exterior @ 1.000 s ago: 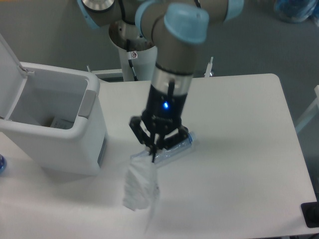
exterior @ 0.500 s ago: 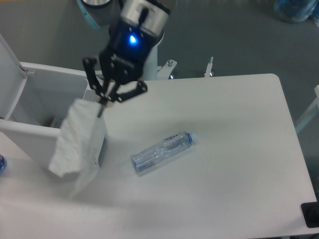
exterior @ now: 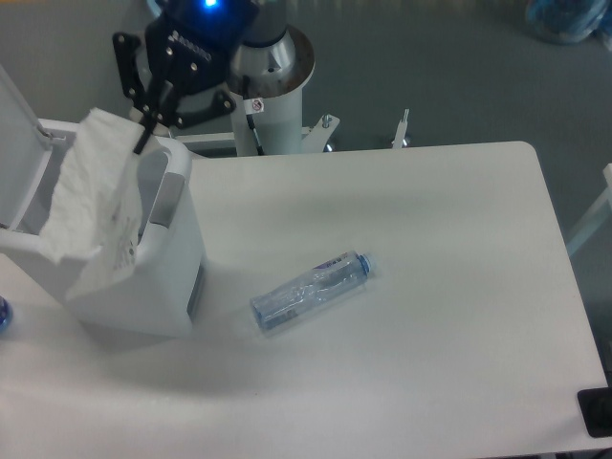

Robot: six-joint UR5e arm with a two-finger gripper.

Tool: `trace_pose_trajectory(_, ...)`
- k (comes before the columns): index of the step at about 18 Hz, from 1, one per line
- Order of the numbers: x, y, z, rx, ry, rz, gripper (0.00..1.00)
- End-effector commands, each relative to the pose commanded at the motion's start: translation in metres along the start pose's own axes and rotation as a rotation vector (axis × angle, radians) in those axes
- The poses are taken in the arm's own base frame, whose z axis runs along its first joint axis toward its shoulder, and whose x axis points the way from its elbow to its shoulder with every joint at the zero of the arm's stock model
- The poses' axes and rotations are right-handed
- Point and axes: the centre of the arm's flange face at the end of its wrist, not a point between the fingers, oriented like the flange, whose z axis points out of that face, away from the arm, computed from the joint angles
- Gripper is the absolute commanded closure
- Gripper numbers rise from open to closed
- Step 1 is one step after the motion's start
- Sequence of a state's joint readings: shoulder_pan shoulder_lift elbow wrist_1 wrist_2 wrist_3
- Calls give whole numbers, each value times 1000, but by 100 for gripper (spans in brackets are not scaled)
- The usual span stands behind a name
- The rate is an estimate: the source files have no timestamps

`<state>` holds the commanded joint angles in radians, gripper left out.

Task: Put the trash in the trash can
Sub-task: 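Open the gripper to drop the wrapper into the bin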

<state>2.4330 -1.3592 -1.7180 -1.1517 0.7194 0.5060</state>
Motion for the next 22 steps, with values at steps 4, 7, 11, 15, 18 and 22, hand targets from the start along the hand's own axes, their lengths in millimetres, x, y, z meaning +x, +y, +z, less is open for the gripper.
trace_pose_trajectory(4, 11, 15, -2, -76, 27, 42, 100)
trace_pose_trajectory(7, 7, 26, 4, -145, 18, 58, 100)
trace_pose_trajectory(11, 1, 36, 19, -213, 3, 76, 100)
trace_pose_trajectory(15, -8, 36, 24, -231, -11, 78, 98)
trace_pose_trajectory(18, -12, 34, 27, -234, -5, 116, 67)
trace_pose_trajectory(22, -11, 34, 26, -232, -6, 145, 0)
